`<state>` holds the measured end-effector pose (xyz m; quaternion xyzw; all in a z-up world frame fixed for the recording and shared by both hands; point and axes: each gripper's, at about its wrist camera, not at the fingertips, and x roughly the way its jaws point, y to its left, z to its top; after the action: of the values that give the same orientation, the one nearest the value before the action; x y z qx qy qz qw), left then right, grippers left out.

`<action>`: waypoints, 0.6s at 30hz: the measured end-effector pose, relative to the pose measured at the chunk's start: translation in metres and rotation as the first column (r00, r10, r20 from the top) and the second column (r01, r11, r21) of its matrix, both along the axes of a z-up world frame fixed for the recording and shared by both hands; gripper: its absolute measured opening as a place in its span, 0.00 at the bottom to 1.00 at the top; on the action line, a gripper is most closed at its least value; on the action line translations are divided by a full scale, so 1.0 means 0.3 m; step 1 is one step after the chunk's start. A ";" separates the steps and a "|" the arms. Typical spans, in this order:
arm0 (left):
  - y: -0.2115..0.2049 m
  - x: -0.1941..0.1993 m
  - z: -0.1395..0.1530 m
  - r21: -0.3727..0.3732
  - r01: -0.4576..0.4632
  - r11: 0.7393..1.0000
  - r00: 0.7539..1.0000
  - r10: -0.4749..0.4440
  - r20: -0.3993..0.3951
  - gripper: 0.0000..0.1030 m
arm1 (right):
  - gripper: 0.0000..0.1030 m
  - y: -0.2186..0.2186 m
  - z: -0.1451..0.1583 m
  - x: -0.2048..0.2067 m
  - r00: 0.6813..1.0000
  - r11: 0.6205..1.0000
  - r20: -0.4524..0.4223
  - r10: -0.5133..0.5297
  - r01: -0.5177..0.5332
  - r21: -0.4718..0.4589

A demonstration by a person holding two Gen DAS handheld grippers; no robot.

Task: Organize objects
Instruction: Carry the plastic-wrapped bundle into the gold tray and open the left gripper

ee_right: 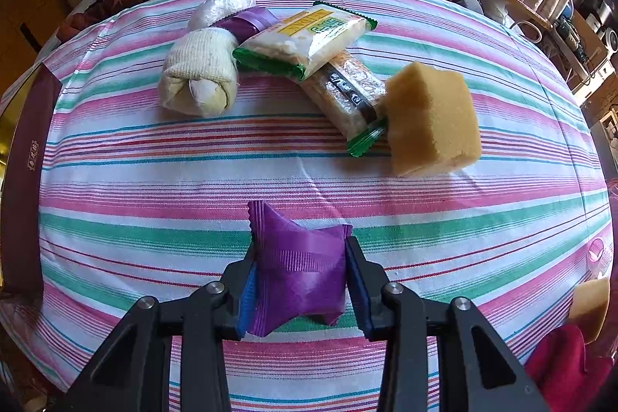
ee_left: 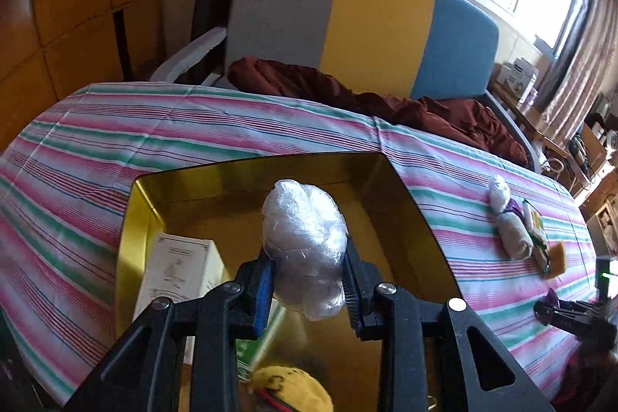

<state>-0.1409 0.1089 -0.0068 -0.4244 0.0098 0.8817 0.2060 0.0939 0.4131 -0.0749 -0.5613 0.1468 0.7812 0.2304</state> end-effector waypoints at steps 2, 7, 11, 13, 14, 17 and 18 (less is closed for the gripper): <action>-0.028 -0.037 -0.014 -0.018 -0.030 0.999 1.000 0.030 -0.001 0.31 | 0.39 -0.001 0.000 0.000 1.000 1.000 0.000 0.000 0.000 0.000; -0.057 -0.107 -0.046 -0.051 -0.059 0.997 0.998 0.059 -0.004 0.31 | 0.39 0.000 -0.017 -0.007 1.000 1.000 0.002 0.003 -0.003 0.005; -0.040 -0.144 -0.071 -0.076 -0.061 0.995 0.998 0.060 -0.010 0.31 | 0.39 -0.005 -0.007 -0.008 1.000 1.000 0.004 0.004 -0.004 0.008; -0.026 -0.162 -0.084 -0.090 -0.061 0.994 0.998 0.061 -0.004 0.31 | 0.39 -0.007 -0.006 -0.011 1.000 1.000 0.005 0.005 -0.005 0.011; -0.020 -0.173 -0.090 -0.096 -0.061 0.994 0.998 0.061 -0.001 0.31 | 0.39 -0.008 -0.009 -0.012 1.000 1.000 0.005 0.005 -0.005 0.013; -0.004 -0.197 -0.119 -0.118 -0.054 0.992 0.998 0.056 0.011 0.31 | 0.39 -0.008 -0.015 -0.016 1.000 1.000 0.007 0.008 -0.008 0.017; 0.000 -0.205 -0.127 -0.124 -0.052 0.991 0.998 0.055 0.015 0.31 | 0.39 -0.003 -0.026 -0.019 1.000 1.000 0.006 0.009 -0.009 0.017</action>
<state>-0.2023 0.1088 -0.0450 -0.4444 0.0513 0.8807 0.1556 0.0883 0.4122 -0.0825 -0.5624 0.1369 0.7817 0.2322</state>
